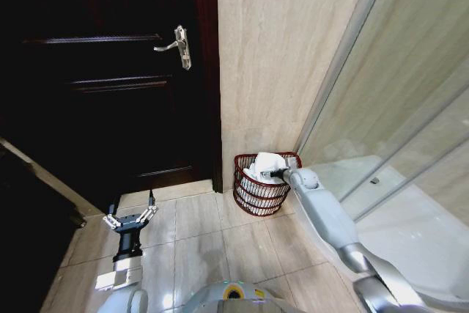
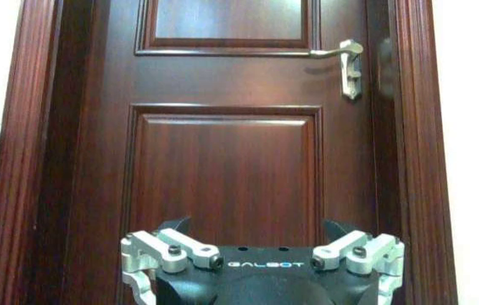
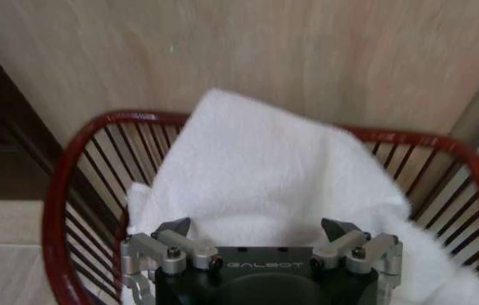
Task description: Discard the used towel into the hamper.
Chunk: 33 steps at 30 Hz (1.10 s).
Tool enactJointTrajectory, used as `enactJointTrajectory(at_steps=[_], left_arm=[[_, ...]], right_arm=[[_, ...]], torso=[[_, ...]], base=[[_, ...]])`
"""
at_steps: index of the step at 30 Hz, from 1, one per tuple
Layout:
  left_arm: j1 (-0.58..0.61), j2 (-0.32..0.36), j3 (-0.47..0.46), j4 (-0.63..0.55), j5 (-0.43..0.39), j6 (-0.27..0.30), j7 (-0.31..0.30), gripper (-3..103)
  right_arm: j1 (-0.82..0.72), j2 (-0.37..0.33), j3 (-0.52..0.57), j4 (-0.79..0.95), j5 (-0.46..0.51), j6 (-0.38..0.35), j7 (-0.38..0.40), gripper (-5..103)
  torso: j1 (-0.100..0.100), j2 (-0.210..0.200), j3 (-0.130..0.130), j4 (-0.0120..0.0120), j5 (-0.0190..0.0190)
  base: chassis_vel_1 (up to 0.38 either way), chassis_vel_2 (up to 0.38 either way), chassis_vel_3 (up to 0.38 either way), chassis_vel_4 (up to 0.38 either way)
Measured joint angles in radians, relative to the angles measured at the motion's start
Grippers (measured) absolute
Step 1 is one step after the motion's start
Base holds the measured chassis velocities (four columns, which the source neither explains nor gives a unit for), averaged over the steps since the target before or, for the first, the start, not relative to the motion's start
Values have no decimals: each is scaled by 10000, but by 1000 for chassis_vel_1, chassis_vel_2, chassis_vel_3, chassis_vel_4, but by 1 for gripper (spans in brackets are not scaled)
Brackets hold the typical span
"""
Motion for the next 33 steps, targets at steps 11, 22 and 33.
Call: enactJointTrajectory(at_steps=[11,22,33], left_arm=[[-15,0,-17,191,-10,-45,8,100],[-123,-1,-82,319,169,-6,20,100],[-180,0,-76,445,312,41,32,100]], right_arm=[[1099,-266,-762,-641,-43,-10,-504,100],[2365,836,-898,-3369,-1494,315,-1960,100],[2654,1649,-187,-5615,-2312,884,-2646,100]], torso=[[0,-1,-1,2,0],[0,0,-2,2,-8],[-1,0,-4,4,-5]], base=[[0,0,0,0],[0,0,0,0],[0,0,0,0]])
